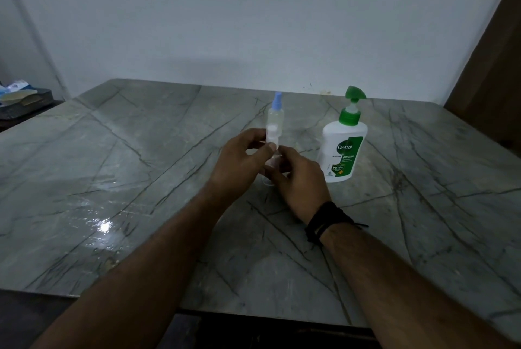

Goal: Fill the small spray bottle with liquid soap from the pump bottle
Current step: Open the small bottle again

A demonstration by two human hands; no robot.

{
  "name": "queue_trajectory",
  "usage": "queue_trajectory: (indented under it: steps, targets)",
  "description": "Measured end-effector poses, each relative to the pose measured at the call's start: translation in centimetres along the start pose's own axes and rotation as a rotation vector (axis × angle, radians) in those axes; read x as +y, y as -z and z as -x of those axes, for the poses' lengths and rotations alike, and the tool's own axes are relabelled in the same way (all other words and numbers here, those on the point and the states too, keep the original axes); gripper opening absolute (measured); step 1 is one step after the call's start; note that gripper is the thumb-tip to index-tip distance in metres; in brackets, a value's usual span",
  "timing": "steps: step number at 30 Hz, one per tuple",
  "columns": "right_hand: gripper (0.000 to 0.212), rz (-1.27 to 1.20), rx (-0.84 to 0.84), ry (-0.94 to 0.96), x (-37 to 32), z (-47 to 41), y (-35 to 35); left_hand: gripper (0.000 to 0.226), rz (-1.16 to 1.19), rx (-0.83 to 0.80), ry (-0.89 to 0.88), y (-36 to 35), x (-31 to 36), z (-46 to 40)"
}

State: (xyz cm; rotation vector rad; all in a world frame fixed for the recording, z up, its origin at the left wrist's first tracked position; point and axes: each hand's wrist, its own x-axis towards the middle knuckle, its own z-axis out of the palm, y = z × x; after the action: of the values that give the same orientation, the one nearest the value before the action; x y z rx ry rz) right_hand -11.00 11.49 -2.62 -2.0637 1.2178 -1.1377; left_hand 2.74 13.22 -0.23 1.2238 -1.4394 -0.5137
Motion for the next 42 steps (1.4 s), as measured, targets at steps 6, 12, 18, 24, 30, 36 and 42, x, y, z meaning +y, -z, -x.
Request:
queue_trajectory:
  steps: [6, 12, 18, 24, 30, 36, 42]
  targets:
    - [0.055, 0.013, -0.003, -0.020, 0.3, -0.2, -0.2, 0.027, 0.014, 0.136, -0.056, -0.1, 0.4, -0.1]
    - [0.055, 0.013, 0.002, -0.033, 0.4, -0.4, -0.3, 0.037, 0.176, 0.355, -0.250, 1.3, 1.5, -0.7]
    - [0.053, 0.007, 0.009, -0.020, 0.7, -0.5, -0.4, 0.031, 0.006, 0.431, -0.227, 3.9, 0.3, -1.2]
    - [0.056, 0.001, 0.034, 0.009, 1.0, -0.4, -0.6, 0.038, -0.570, -0.003, 0.002, 2.7, -2.2, -0.8]
    - [0.057, -0.028, 0.041, 0.054, 1.0, -0.3, -0.8, 0.026, -0.749, -0.228, 0.087, 2.5, -2.9, -0.9]
    - [0.057, -0.038, 0.039, 0.052, 1.0, -0.3, -0.7, 0.035, -0.817, -0.301, 0.067, 2.3, -2.8, -1.0]
    - [0.056, -0.044, 0.071, 0.072, 0.8, -0.1, -0.6, 0.056, -0.750, -0.277, -0.006, 2.1, -2.3, -0.6]
